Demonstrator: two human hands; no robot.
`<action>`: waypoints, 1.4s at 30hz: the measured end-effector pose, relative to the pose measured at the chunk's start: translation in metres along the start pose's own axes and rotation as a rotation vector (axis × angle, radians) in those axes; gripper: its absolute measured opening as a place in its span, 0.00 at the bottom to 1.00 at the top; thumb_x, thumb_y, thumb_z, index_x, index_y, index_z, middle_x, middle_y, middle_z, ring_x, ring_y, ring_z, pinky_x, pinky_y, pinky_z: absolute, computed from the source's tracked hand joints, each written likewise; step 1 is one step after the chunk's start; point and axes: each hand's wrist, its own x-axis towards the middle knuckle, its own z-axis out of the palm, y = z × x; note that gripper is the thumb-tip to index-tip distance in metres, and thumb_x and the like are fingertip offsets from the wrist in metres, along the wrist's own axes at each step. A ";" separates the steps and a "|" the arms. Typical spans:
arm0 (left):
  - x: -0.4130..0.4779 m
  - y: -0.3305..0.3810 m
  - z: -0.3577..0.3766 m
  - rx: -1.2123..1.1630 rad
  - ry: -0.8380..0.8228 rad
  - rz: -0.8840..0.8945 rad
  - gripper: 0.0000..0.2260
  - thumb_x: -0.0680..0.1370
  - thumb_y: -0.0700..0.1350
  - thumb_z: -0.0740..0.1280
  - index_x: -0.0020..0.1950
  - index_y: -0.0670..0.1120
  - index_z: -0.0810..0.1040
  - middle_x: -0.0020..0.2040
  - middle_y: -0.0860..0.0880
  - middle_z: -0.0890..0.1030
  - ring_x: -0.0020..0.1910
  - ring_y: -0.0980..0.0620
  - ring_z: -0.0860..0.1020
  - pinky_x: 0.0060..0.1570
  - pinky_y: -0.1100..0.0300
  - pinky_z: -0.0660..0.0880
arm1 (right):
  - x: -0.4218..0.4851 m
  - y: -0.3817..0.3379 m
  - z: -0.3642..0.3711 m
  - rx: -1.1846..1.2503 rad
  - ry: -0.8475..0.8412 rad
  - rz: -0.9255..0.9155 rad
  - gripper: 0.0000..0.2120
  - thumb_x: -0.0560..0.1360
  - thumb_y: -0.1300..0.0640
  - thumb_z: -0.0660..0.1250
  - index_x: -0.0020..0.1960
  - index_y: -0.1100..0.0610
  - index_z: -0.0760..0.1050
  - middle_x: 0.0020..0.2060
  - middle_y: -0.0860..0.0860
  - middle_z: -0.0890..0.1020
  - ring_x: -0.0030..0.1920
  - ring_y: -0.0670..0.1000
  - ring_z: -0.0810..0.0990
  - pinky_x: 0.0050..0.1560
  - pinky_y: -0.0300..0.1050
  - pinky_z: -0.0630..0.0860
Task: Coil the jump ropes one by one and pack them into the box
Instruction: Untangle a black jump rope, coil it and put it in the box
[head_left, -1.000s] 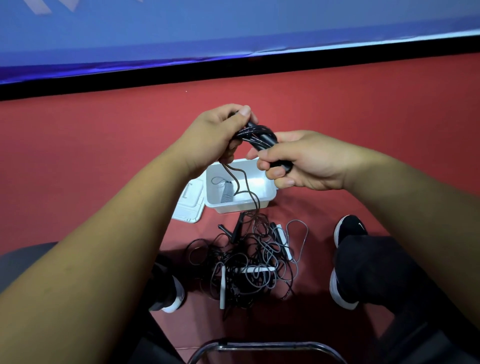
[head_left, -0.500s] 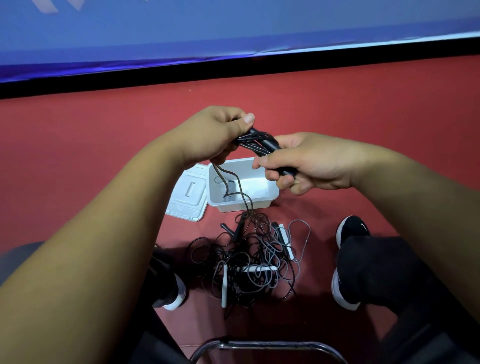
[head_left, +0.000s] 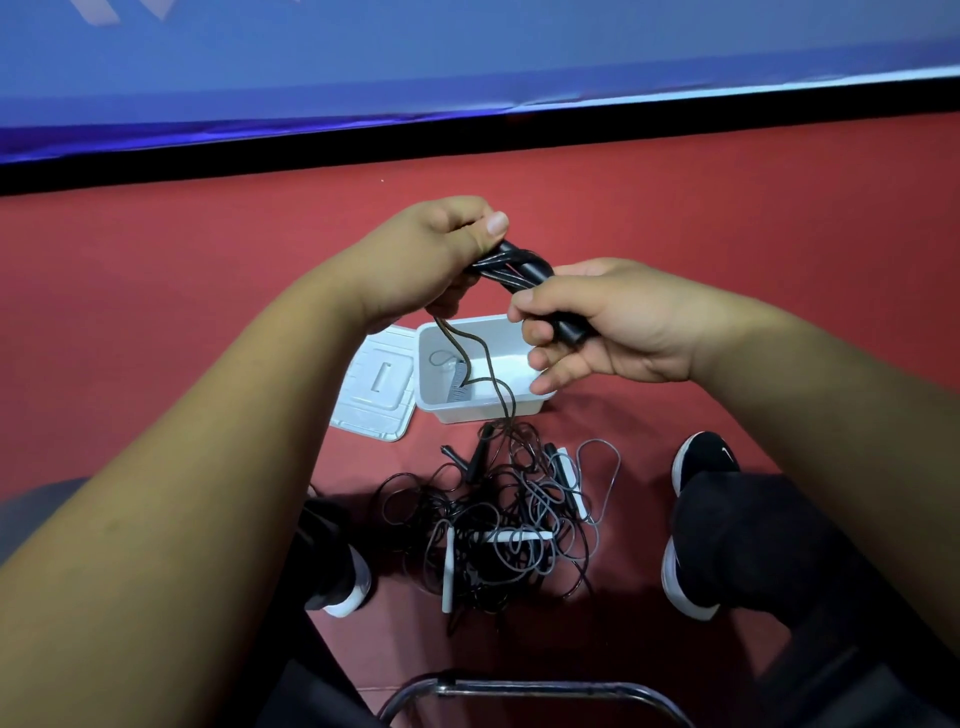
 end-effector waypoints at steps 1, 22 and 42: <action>0.000 0.000 0.000 0.004 0.003 0.003 0.12 0.87 0.51 0.62 0.48 0.45 0.74 0.31 0.50 0.64 0.29 0.50 0.60 0.31 0.58 0.61 | 0.000 0.000 0.001 0.022 -0.001 0.007 0.04 0.84 0.58 0.67 0.52 0.59 0.77 0.37 0.53 0.79 0.36 0.52 0.81 0.36 0.47 0.82; -0.005 -0.001 0.002 0.169 -0.127 -0.018 0.13 0.86 0.49 0.64 0.53 0.42 0.83 0.38 0.46 0.76 0.37 0.49 0.72 0.41 0.57 0.72 | 0.013 -0.002 -0.008 0.274 0.198 -0.029 0.22 0.80 0.37 0.70 0.54 0.57 0.73 0.35 0.49 0.72 0.29 0.44 0.60 0.26 0.36 0.55; -0.002 -0.016 -0.005 0.310 -0.455 -0.173 0.10 0.88 0.39 0.59 0.52 0.45 0.79 0.41 0.50 0.78 0.39 0.55 0.75 0.41 0.62 0.73 | 0.017 0.006 -0.006 0.244 0.304 -0.138 0.06 0.84 0.54 0.70 0.58 0.53 0.75 0.35 0.53 0.74 0.29 0.47 0.60 0.23 0.38 0.55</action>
